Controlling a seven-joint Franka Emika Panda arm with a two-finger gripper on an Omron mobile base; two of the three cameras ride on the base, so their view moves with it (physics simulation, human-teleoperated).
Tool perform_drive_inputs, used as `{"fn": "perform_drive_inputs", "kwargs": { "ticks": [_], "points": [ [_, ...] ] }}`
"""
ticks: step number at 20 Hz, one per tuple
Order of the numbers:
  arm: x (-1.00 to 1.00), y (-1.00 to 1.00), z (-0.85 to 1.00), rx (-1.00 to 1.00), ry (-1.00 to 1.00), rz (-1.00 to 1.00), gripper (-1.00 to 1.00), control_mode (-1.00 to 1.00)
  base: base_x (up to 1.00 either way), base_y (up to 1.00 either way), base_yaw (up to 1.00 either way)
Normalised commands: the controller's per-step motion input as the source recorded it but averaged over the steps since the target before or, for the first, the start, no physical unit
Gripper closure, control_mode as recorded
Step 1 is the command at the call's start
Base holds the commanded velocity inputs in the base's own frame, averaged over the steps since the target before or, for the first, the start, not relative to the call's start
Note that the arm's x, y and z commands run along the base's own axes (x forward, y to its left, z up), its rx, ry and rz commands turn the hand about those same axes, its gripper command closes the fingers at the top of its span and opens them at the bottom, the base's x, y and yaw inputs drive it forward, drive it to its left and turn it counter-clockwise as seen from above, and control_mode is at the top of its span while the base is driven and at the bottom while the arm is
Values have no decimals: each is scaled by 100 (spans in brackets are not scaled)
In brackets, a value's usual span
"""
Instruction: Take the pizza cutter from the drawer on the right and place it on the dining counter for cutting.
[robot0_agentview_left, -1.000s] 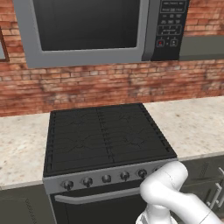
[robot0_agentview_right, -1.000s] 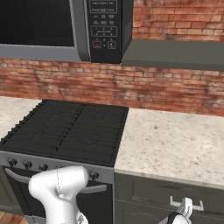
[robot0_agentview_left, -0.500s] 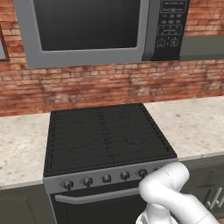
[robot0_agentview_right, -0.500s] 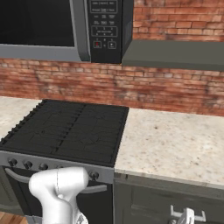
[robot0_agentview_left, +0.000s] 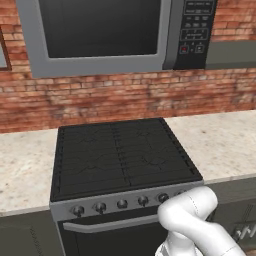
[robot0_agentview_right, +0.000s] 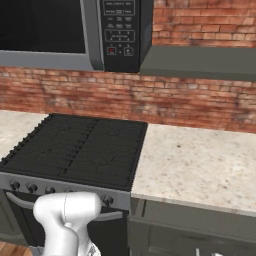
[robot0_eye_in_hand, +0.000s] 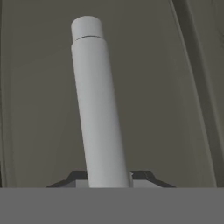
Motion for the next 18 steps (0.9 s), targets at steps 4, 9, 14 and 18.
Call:
{"fn": "perform_drive_inputs", "kwargs": {
  "ticks": [4, 9, 14, 18],
  "points": [
    [-92, -52, -10, 0, 0, 0, 100, -100, 0, 0, 0],
    [-95, -60, -12, 0, 0, 0, 100, -100, 0, 0, 0],
    [-90, -59, -12, 0, 0, 0, 100, -100, 0, 0, 0],
    [-87, -61, -14, 0, 0, 0, 100, -100, 0, 0, 0]
  ]
}}
